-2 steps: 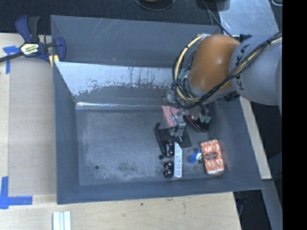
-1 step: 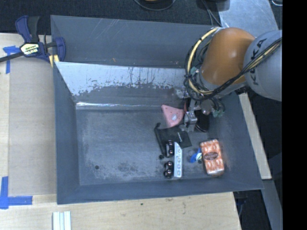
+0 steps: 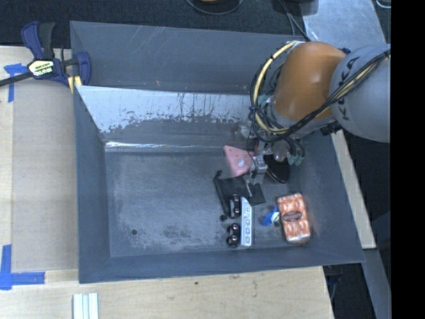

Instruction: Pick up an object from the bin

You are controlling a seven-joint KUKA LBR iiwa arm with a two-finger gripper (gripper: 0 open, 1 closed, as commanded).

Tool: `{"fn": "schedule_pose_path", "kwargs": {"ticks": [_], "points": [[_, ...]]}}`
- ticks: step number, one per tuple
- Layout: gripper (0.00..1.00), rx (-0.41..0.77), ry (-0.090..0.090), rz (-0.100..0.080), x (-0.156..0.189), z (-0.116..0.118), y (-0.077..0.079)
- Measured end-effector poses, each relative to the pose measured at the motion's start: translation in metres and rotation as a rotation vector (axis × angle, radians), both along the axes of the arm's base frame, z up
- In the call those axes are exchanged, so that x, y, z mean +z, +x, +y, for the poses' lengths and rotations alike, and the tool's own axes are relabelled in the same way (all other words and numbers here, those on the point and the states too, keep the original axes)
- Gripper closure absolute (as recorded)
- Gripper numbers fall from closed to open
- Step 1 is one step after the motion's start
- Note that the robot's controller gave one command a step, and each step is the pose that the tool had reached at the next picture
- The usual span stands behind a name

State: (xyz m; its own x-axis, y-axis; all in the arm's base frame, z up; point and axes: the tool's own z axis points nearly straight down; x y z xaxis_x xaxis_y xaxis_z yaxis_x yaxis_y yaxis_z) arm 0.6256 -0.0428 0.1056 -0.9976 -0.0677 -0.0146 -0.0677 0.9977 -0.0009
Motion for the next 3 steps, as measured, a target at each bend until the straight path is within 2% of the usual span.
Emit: {"fn": "schedule_pose_path", "kwargs": {"ticks": [1, 2, 3], "points": [[1.00, -0.244, 0.004, -0.001, -0.021, 0.003, -0.005], [1.00, -0.244, 0.004, -0.001, -0.021, 0.003, -0.005], [1.00, -0.248, 0.005, -0.002, 0.076, -0.003, -0.012]]}}
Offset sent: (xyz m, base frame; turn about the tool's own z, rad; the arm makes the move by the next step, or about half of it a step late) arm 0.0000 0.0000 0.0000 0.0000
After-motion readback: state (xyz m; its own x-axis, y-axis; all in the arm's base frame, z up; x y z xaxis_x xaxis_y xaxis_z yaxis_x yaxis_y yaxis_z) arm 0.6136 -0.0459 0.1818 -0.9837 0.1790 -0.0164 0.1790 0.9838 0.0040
